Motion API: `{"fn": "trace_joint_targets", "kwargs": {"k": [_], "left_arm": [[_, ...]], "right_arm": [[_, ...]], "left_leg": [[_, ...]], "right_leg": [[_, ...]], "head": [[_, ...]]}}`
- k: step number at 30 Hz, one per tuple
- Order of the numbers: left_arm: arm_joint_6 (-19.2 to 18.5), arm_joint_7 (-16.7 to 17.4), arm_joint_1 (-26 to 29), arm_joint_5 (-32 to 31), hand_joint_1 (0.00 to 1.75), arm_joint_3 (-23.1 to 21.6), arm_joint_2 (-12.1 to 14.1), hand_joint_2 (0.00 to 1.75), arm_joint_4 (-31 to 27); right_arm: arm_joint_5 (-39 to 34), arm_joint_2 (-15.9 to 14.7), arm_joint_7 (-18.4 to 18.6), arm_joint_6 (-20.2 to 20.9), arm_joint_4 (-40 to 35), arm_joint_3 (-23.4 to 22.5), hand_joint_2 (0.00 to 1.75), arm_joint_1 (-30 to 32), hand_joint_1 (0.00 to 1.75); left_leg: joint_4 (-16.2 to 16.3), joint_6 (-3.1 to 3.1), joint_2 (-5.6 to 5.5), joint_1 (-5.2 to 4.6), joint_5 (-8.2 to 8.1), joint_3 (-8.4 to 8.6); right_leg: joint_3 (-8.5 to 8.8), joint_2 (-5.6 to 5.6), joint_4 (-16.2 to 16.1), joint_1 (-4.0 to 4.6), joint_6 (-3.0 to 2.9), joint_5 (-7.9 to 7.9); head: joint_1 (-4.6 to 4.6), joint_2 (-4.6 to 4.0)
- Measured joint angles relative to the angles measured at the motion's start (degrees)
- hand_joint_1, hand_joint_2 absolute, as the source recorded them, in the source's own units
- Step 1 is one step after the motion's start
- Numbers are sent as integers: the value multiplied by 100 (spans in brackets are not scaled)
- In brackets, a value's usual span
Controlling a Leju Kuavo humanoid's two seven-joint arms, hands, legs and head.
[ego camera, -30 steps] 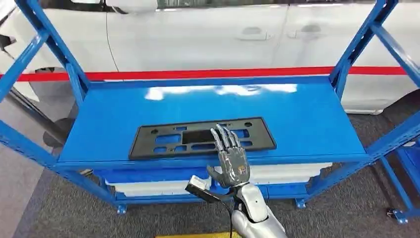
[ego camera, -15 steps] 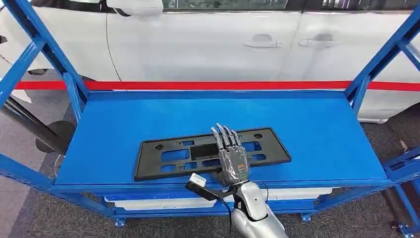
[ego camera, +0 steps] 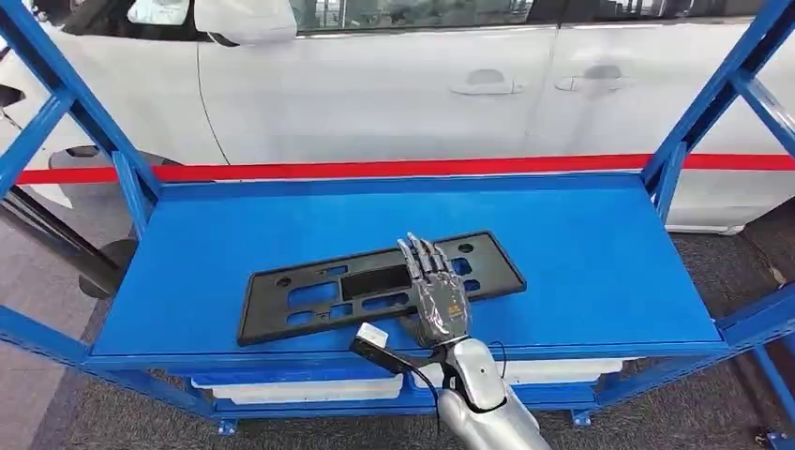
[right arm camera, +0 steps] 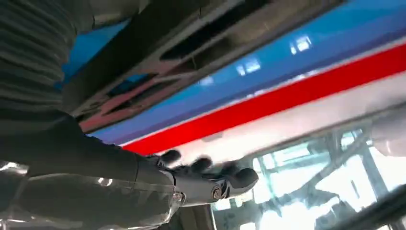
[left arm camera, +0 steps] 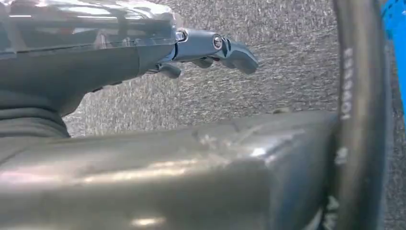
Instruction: Take the parts from the cabinet and place them on the table.
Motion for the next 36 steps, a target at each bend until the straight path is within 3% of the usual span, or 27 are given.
{"fn": "trace_joint_targets", "kwargs": {"k": [1,3,4,5,8,9,10,11,13,14,15,16,18,19,20,23,25,26,28,29,30,31,32,34,35,36], "left_arm": [[4,2,-1,-33,0,0,0,0,0],[20,4,-16,-59,0,2,13,0,-2],[26,7,-20,-70,0,9,15,0,-2],[35,15,-34,-83,0,20,20,0,-2],[77,22,-33,-94,0,39,20,0,-4],[76,28,-25,-100,0,42,11,0,-4],[79,33,-24,-111,0,48,7,0,-4],[79,35,-25,-120,0,61,7,0,-4],[79,37,-26,-144,0,103,2,0,-4],[79,37,-23,-146,0,120,-2,0,-4],[79,37,-18,-149,0,125,-2,0,-4],[76,35,-13,-149,0,127,-4,0,-4],[76,20,-13,-151,0,131,-22,0,-4],[74,15,-14,-151,0,131,-26,0,-4],[70,11,-21,-151,0,131,-44,0,-4],[63,0,-5,-151,0,138,-52,0,-4],[61,0,-8,-151,0,140,-65,0,-4],[61,2,-10,-151,0,140,-77,0,-4],[66,2,-6,-151,0,164,-76,0,-4],[72,0,10,-151,0,186,-77,0,-4],[72,-6,25,-151,0,212,-76,0,-4],[76,-20,35,-153,0,243,-79,0,-4],[79,-35,39,-153,0,280,-81,0,-4],[96,-83,30,-155,0,330,-81,0,-4],[103,-103,6,-159,0,380,-92,0,-4],[109,-125,-21,-159,0,418,-96,0,-7]], "right_arm": [[42,-9,64,89,20,46,175,-42,175],[75,-26,166,258,39,164,175,-152,175],[70,-29,204,328,42,214,175,-204,175],[33,-35,221,381,39,245,175,-247,175],[-92,-59,263,534,7,322,175,-318,175],[-129,-72,269,558,-24,341,175,-334,175],[-168,-87,267,580,-57,359,175,-351,175],[-186,-103,267,608,-74,374,175,-371,175],[-245,-135,267,626,-85,407,175,-356,175],[-249,-164,254,630,-85,415,175,-347,175],[-251,-184,250,635,-85,438,175,-329,175],[-262,-192,252,641,-85,444,175,-324,175],[-262,-206,252,689,-87,468,175,-339,175],[-262,-210,252,707,-87,479,175,-343,175],[-264,-214,252,715,-87,486,175,-353,175],[-262,-234,247,722,-87,523,175,-356,175],[-264,-236,250,741,-90,538,175,-365,175],[-275,-241,250,781,-90,542,175,-373,175],[-475,-249,125,873,-87,562,175,-364,175],[-865,-256,-105,971,-94,562,175,-350,175],[-1245,-269,-356,1058,-146,562,175,-321,175],[-1720,-269,-619,1151,-256,564,175,-275,175],[-2221,-278,-886,1212,-478,566,175,-232,175],[-3309,-280,-1362,1409,-976,604,175,-178,175],[-3938,-280,-1492,1569,-1353,643,175,-114,175],[-4219,-282,-1527,1662,-1640,656,175,-24,175]], "left_leg": [[-251,1,1,1,199,126],[-1224,23,7,3,681,633],[-1641,52,17,1,679,824],[-1670,69,6,-46,659,905],[-1716,164,-1,-53,631,877],[-1777,216,4,10,661,901],[-1792,236,3,10,667,909],[-1793,282,9,12,663,906],[-1792,293,11,6,657,904],[-1790,300,10,6,652,905],[-1790,304,6,6,648,913],[-1790,300,-1,6,641,927],[-1790,275,-15,6,618,982],[-1792,261,-19,7,609,991],[-1784,232,-21,-27,601,979],[-1825,129,-17,1,616,987],[-1737,73,-6,6,536,980],[-1498,63,2,3,353,879],[-676,43,2,11,-63,501],[-282,26,2,11,-192,317],[-129,18,3,17,-187,249],[-244,10,4,24,-50,306],[-566,4,9,36,167,469],[-1463,-9,20,71,601,939],[-1670,-7,15,34,465,1025],[-1671,79,-11,27,478,1037]], "right_leg": [[4,2,9,-1,2,-7],[24,13,36,-5,21,-38],[20,13,52,-3,48,-62],[-4,22,71,26,74,-74],[7,15,65,27,154,-74],[0,15,93,48,207,-112],[-32,16,204,27,241,-190],[-177,14,483,20,263,-364],[-654,14,1408,-15,305,-772],[-852,14,1751,-27,317,-854],[-946,13,1857,-36,323,-793],[-896,13,1670,-46,320,-584],[-461,13,697,-50,272,9],[-258,13,234,-40,231,183],[-211,13,113,6,206,98],[-230,39,100,28,166,115],[-155,16,-20,-37,94,178],[-146,11,-33,-37,65,175],[-146,-1,-28,-23,41,170],[-147,-2,-24,-12,36,166],[-145,1,-14,-11,32,163],[-138,12,-4,-12,28,156],[-128,32,14,-13,33,143],[-110,86,81,-15,74,96],[-125,101,141,35,130,53],[-133,115,150,33,155,42]], "head": [[0,0],[0,0],[0,0],[0,0],[0,0],[0,0],[2,0],[0,0],[0,0],[2,0],[0,0],[0,0],[0,0],[2,0],[0,0],[0,0],[2,0],[-2,0],[0,0],[-2,0],[0,0],[-2,0],[0,0],[-2,0],[-2,0],[2,0]]}}
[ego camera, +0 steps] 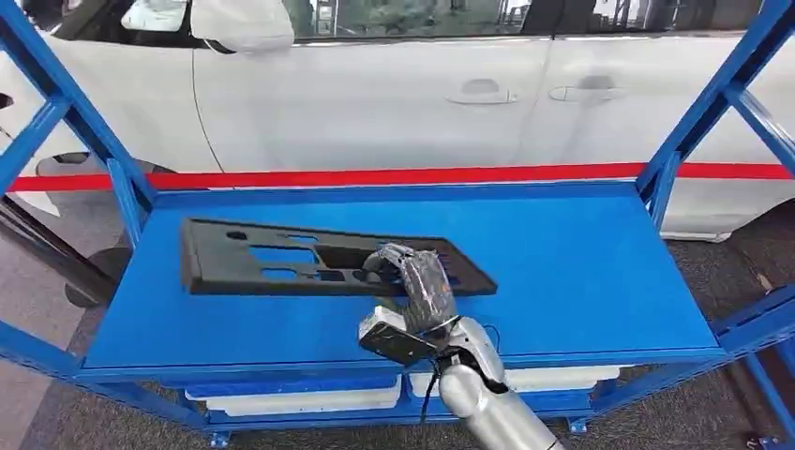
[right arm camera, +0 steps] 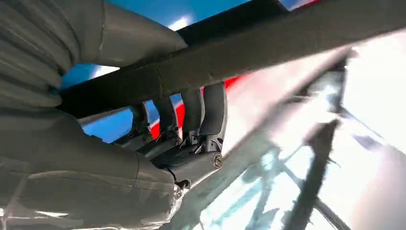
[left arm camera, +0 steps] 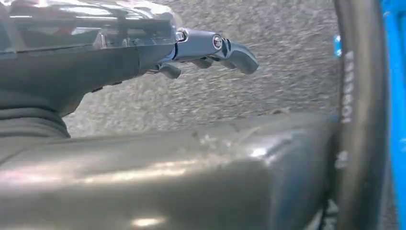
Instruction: Take the parts from the cabinet and place them on the table.
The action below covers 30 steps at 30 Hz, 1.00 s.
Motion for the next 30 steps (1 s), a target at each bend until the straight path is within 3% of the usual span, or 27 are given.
{"fn": "trace_joint_targets", "kwargs": {"k": [3,5,8,9,10,11,13,14,16,17,18,19,20,23,24,25,26,28,29,30], "left_arm": [[9,-11,25,0,0,46,-11,0,0],[11,-15,21,-11,0,59,-31,0,0],[13,-20,24,-11,0,114,-28,0,-2],[13,-20,26,-11,0,129,-28,0,-2],[13,-20,31,-11,0,135,-28,0,-2],[13,-20,34,-11,0,138,-28,0,-2],[15,-22,28,-11,0,140,-39,0,-2],[15,-31,28,-13,0,142,-70,0,-2],[42,-46,24,-18,0,155,-79,0,-4],[70,-46,35,-17,0,168,-81,175,-4],[96,-48,35,-20,0,186,-96,175,-4],[120,-68,36,-20,0,201,-101,175,-11],[144,-87,41,-17,0,218,-109,175,-22],[173,-107,39,-24,0,280,-129,175,-22],[175,-127,47,7,0,299,-129,175,-22],[173,-129,59,26,0,325,-129,175,-22],[166,-127,64,59,0,360,-129,175,-22],[153,-111,54,68,0,433,-129,175,-24],[155,-109,52,61,0,439,-129,175,-26],[161,-96,37,55,0,450,-133,175,-26]], "right_arm": [[-242,-17,-39,100,-504,26,175,219,175],[-263,-46,-44,104,-712,37,175,318,175],[-281,-79,-46,104,-834,46,175,389,175],[-283,-90,-52,104,-849,46,175,417,175],[-283,-101,-57,104,-871,48,175,441,175],[-281,-105,-57,104,-890,48,175,445,175],[-329,-111,-74,107,-937,50,175,444,175],[-529,-118,-178,142,-965,48,175,447,175],[-1415,-133,-543,321,-1134,48,175,540,175],[-1839,-147,-687,424,-1274,48,175,631,175],[-2230,-175,-798,538,-1455,41,175,740,175],[-2531,-201,-874,640,-1621,37,175,830,175],[-2758,-234,-913,736,-1771,35,175,898,175],[-3142,-311,-929,881,-2049,-9,175,1097,175],[-3214,-337,-927,880,-2095,-53,175,1183,175],[-3262,-356,-896,839,-2119,-96,175,1255,175],[-3284,-365,-855,741,-2128,-140,175,1325,175],[-3319,-365,-815,629,-2128,-205,175,1412,175],[-3363,-367,-815,622,-2126,-236,175,1446,175],[-3425,-365,-828,625,-2123,-268,175,1478,175]], "left_leg": [[-32,107,-6,-16,31,-8],[-60,194,7,8,80,-21],[-58,225,13,-9,99,-89],[-57,227,12,-13,101,-97],[-57,227,9,-19,101,-94],[-57,226,3,-29,101,-83],[-57,220,-11,-44,96,-54],[-58,215,-10,-41,96,-64],[-47,134,-14,-53,102,-104],[-61,109,-13,-42,99,-101],[-95,70,-14,-38,109,-81],[-113,24,-14,-81,86,-64],[5,13,4,-57,-18,-93],[1201,-27,11,-43,-646,-633],[1560,-42,12,-42,-747,-805],[1636,-50,12,-41,-694,-844],[1410,-52,12,-39,-496,-742],[439,-33,18,-33,13,-268],[-3,-6,29,-34,83,-82],[-63,18,23,-75,29,-39]], "right_leg": [[-4,-8,-13,-18,79,25],[-101,-43,229,-44,134,-186],[-726,-56,1489,-62,192,-820],[-845,-62,1723,-61,193,-861],[-842,-67,1708,-60,183,-764],[-704,-69,1410,-57,156,-534],[-204,-67,404,-25,51,-10],[-57,-68,44,11,-12,6],[-67,-82,-14,42,-24,20],[-74,-78,-11,51,-33,16],[-66,-76,-35,52,-58,26],[-15,-85,-135,-15,-94,78],[22,-105,-197,-29,-101,103],[26,-122,-193,-32,-146,93],[22,-128,-183,-28,-150,85],[24,-127,-174,-27,-152,78],[29,-121,-159,-28,-146,65],[46,-111,-117,-33,-114,26],[38,-112,-83,-32,-81,0],[8,-107,-38,14,-49,-20]], "head": [[-2,0],[2,0],[0,0],[-2,0],[0,0],[0,0],[0,0],[-2,0],[-2,0],[-2,0],[0,0],[-2,0],[-2,0],[-2,0],[-4,0],[-4,0],[-2,0],[-2,0],[-2,0],[-4,0]]}}
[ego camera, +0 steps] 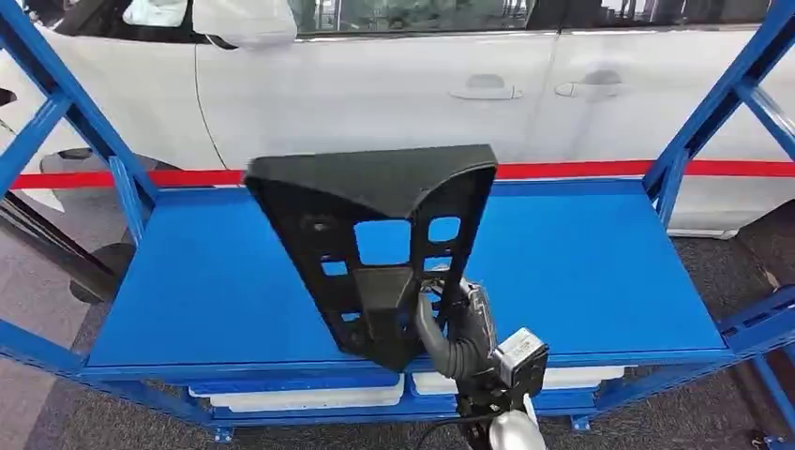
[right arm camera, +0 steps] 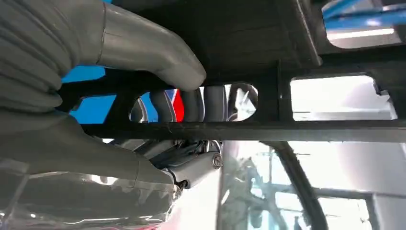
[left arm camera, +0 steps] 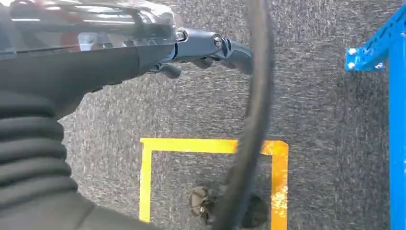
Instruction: Take the parts from the cabinet and place them on the table.
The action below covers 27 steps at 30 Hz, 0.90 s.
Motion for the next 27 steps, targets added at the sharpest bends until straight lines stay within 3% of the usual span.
{"fn": "trace_joint_targets", "kwargs": {"k": [4,5,6,8,9,10,11,12,14,15,17,19,20,21,23,25,26,27], "left_arm": [[18,13,13,-59,0,33,-26,175,0],[18,13,10,-72,0,37,-44,175,0],[27,13,1,-76,0,48,-44,175,-4],[27,13,4,-81,0,72,-44,175,-4],[27,13,7,-83,0,83,-46,175,-7],[27,13,6,-85,0,94,-46,175,-7],[27,13,6,-87,0,103,-46,175,-7],[27,13,6,-90,0,107,-50,175,-4],[27,13,3,-90,0,111,-66,175,-7],[27,13,1,-90,0,111,-81,175,-7],[27,13,6,-90,0,114,-81,175,-7],[16,11,10,-103,0,116,-83,175,-7],[11,6,4,-111,0,118,-77,175,-7],[7,-2,6,-118,0,118,-81,175,-7],[-8,0,11,-133,0,118,-92,175,-7],[-15,6,21,-153,0,118,-90,175,-7],[-17,15,26,-157,0,118,-90,175,-7],[-30,22,28,-166,0,118,-90,175,-7]], "right_arm": [[-106,0,-64,17,0,-68,175,89,175],[-117,2,-68,17,-15,-96,175,117,175],[-126,0,-72,15,-15,-127,175,160,175],[-134,0,-81,15,-20,-160,175,185,175],[-136,0,-83,15,-20,-169,175,204,175],[-139,0,-85,15,-20,-175,175,224,175],[-139,0,-85,15,-20,-184,175,235,175],[-139,0,-85,15,-20,-191,175,235,175],[-139,0,-85,15,-24,-197,175,232,175],[-139,0,-85,17,-24,-199,175,229,175],[-139,0,-88,11,-28,-201,175,233,175],[-139,0,-88,-2,-37,-204,175,237,175],[-139,9,-88,-2,-39,-204,175,240,175],[-139,9,-85,-4,-39,-206,175,249,175],[-139,15,-88,-9,-39,-215,175,269,175],[-141,15,-127,-4,-39,-223,175,299,175],[-143,15,-140,0,-39,-232,175,304,175],[-154,15,-142,20,-39,-245,175,307,175]], "left_leg": [[-42,139,-12,25,53,0],[-85,179,-7,43,79,30],[-121,213,-2,50,100,36],[-123,224,7,49,107,21],[-122,224,13,47,106,21],[-121,225,11,47,105,25],[-121,223,4,47,103,33],[-121,218,-4,47,99,47],[-123,198,-21,42,87,84],[-110,169,-26,12,73,80],[-109,97,-25,16,63,71],[-135,23,-25,23,112,94],[-33,3,-26,25,7,68],[143,-19,-9,7,-172,1],[895,-41,-11,22,-664,-277],[1621,-72,-10,23,-972,-524],[1618,-83,-9,24,-909,-484],[1358,-88,-9,31,-740,-317]], "right_leg": [[7,5,-12,-5,97,2],[15,14,13,-35,97,-44],[-126,10,322,-39,139,-259],[-587,7,1270,-80,212,-716],[-767,5,1628,-90,234,-828],[-846,5,1762,-94,243,-803],[-793,5,1620,-99,242,-653],[-611,6,1242,-104,226,-402],[-67,6,175,-89,141,75],[39,4,-83,-38,104,21],[20,0,-82,-31,87,43],[21,4,-90,-24,28,96],[39,-19,-176,-106,-7,156],[42,-27,-196,-94,-42,175],[-2,-40,-186,-83,-74,194],[-61,-54,-146,-67,-81,206],[-89,-54,-115,-68,-79,208],[-111,-54,-84,-71,-76,209]], "head": [[2,0],[2,0],[2,0],[2,0],[4,0],[2,0],[2,0],[4,0],[4,0],[2,0],[2,0],[2,0],[2,0],[0,0],[0,0],[2,0],[0,0],[2,0]]}}
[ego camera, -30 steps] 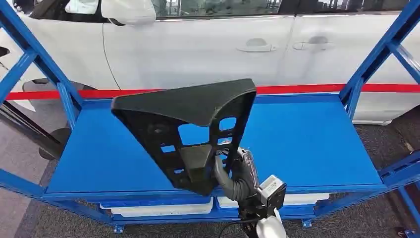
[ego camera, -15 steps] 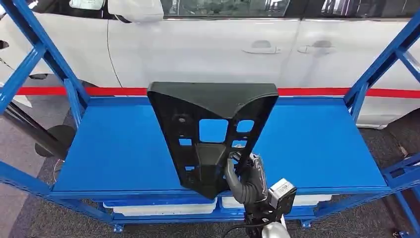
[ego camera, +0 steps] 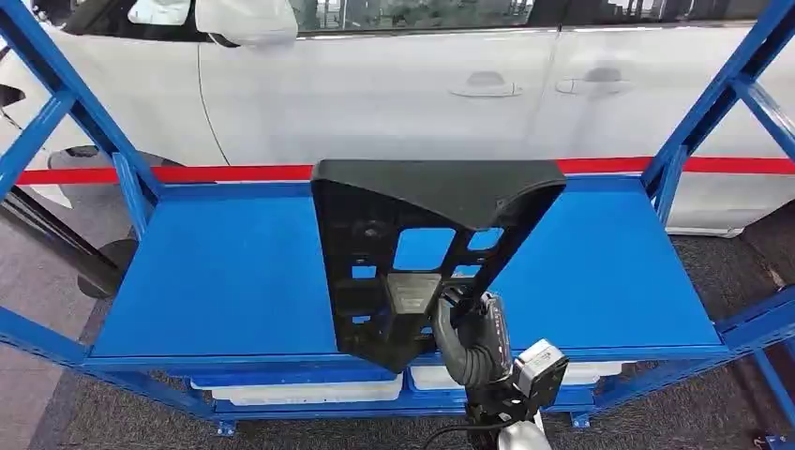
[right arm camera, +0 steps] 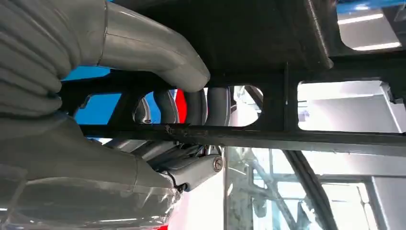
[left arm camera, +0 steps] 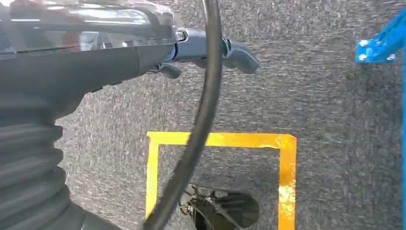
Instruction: Take the parts from the cabinet and place them on the table.
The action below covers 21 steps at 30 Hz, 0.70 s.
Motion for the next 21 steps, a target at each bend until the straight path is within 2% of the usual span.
{"fn": "trace_joint_targets", "kwargs": {"k": [2,3,4,7,8,9,10,11,12,13,14,15,16,18,19,20,21], "left_arm": [[-22,7,-8,0,0,0,2,175,0],[-31,9,-19,-2,0,0,0,175,0],[-46,17,-24,-4,0,0,0,175,0],[-61,31,-12,-17,0,2,0,175,0],[-68,31,-17,-17,0,2,-2,175,0],[-81,31,-35,-20,0,2,-7,175,0],[-85,31,-37,-22,0,2,-7,175,0],[-85,31,-36,-22,0,2,-7,175,0],[-87,33,-32,-22,0,2,-5,175,0],[-85,35,-30,-22,0,2,-4,175,0],[-90,42,-30,-22,0,4,-4,175,0],[-103,48,-31,-22,0,2,-4,175,0],[-111,48,-32,-26,0,4,-4,175,0],[-140,57,-34,-44,0,4,-7,175,0],[-149,59,-34,-59,0,4,-13,175,0],[-162,61,-36,-68,0,7,-15,175,0],[-164,63,-36,-68,0,9,-15,175,0]], "right_arm": [[-4,0,-7,26,-2,-17,175,0,175],[-9,0,-9,35,-22,-26,175,1,175],[-18,0,-9,39,-35,-37,175,3,175],[-46,0,17,61,-48,-50,175,59,175],[-50,0,35,59,-46,-55,175,110,175],[-57,-2,35,59,-50,-72,175,148,175],[-57,-4,35,61,-59,-81,175,153,175],[-57,-4,35,63,-66,-83,175,154,175],[-59,-4,33,65,-66,-85,175,159,175],[-63,-4,33,70,-66,-94,175,180,175],[-74,-4,33,70,-66,-109,175,203,175],[-81,-7,35,74,-66,-114,175,224,175],[-83,-9,35,79,-66,-114,175,227,175],[-85,-9,35,118,-96,-114,175,225,175],[-85,-9,35,135,-109,-114,175,215,175],[-85,-7,31,162,-118,-116,175,230,175],[-83,-9,26,168,-129,-116,175,234,175]], "left_leg": [[-1037,-5,3,31,458,588],[-1398,12,-2,40,394,744],[-1391,59,-17,-4,447,706],[-1375,183,-19,-14,526,659],[-1421,237,-9,9,594,607],[-1427,289,13,26,653,584],[-1426,338,15,27,699,520],[-1422,349,22,24,747,447],[-1418,348,31,19,786,387],[-1414,345,38,17,824,326],[-1410,336,37,16,859,269],[-1407,325,37,16,895,218],[-1404,307,33,16,922,184],[-1398,261,23,17,973,147],[-1396,226,21,-3,1004,119],[-1415,182,24,1,1044,129],[-1419,142,23,10,1074,125]], "right_leg": [[-50,2,88,-5,14,-3],[-88,1,136,0,49,-5],[-106,14,169,44,85,-3],[-118,31,120,40,197,100],[-149,44,139,33,231,113],[-230,60,256,6,263,-73],[-336,59,520,3,287,-370],[-493,57,966,-12,313,-714],[-625,56,1389,-21,333,-952],[-713,56,1726,-30,345,-1093],[-694,56,1850,-39,349,-1091],[-525,55,1665,-44,343,-951],[-251,55,1277,-43,327,-763],[473,61,183,-36,253,-464],[587,63,-84,13,233,-541],[550,64,-35,20,214,-439],[534,63,-62,37,202,-438]], "head": [[0,0],[0,0],[-2,0],[0,0],[2,0],[2,0],[2,0],[0,0],[0,0],[0,0],[0,0],[0,0],[0,0],[0,0],[2,0],[-2,0],[0,0]]}}
